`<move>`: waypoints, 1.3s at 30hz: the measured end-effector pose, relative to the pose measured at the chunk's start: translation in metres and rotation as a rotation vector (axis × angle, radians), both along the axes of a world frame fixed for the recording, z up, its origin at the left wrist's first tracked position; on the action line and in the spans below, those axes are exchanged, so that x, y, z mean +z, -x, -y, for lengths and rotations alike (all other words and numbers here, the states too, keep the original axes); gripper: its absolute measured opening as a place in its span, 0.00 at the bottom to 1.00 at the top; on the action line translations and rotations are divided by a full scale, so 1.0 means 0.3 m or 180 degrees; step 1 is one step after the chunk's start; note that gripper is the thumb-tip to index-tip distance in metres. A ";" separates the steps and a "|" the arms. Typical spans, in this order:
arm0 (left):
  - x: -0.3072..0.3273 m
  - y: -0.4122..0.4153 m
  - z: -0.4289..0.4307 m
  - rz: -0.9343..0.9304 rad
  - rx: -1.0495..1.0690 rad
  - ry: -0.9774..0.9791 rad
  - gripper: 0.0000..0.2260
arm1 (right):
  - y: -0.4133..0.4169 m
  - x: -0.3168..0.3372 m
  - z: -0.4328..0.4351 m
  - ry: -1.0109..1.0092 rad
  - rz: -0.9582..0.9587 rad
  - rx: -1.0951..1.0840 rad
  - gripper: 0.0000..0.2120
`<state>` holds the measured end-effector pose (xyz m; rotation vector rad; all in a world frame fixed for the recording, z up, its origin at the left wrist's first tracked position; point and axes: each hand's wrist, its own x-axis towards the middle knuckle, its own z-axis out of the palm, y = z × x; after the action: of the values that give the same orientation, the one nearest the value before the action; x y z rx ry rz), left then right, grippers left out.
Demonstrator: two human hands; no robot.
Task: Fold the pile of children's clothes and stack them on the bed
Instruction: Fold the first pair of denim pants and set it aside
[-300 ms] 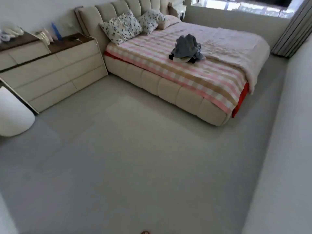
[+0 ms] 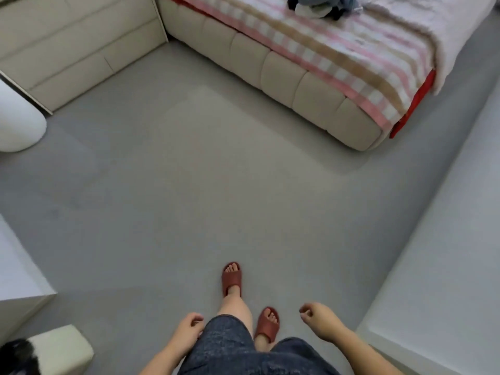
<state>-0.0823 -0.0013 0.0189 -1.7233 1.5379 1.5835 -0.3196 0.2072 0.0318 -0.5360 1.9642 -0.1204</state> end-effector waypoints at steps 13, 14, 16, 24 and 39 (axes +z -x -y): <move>-0.037 0.133 0.562 0.0486 -0.0107 -0.0256 0.06 | 0.249 0.010 0.589 0.0020 -0.0133 -0.0223 0.12; -0.029 0.177 0.619 0.0464 -0.0148 -0.0241 0.04 | 0.271 0.013 0.612 -0.0050 -0.0162 -0.0275 0.12; -0.025 0.276 0.725 0.0374 -0.0226 -0.0142 0.03 | 0.320 0.016 0.648 -0.0165 -0.0224 -0.0420 0.12; -0.019 0.739 1.021 -0.0088 -0.0586 -0.0001 0.09 | 0.570 -0.001 0.783 -0.0509 -0.0203 -0.0557 0.12; 0.007 1.282 1.440 0.0087 -0.0390 -0.0028 0.05 | 1.337 -0.001 1.318 -0.0571 -0.0101 -0.0238 0.13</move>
<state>-0.4669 -0.4332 0.0210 -1.6067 1.5887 1.4983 -0.7205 -0.1881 0.0313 -0.3495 2.0032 0.0177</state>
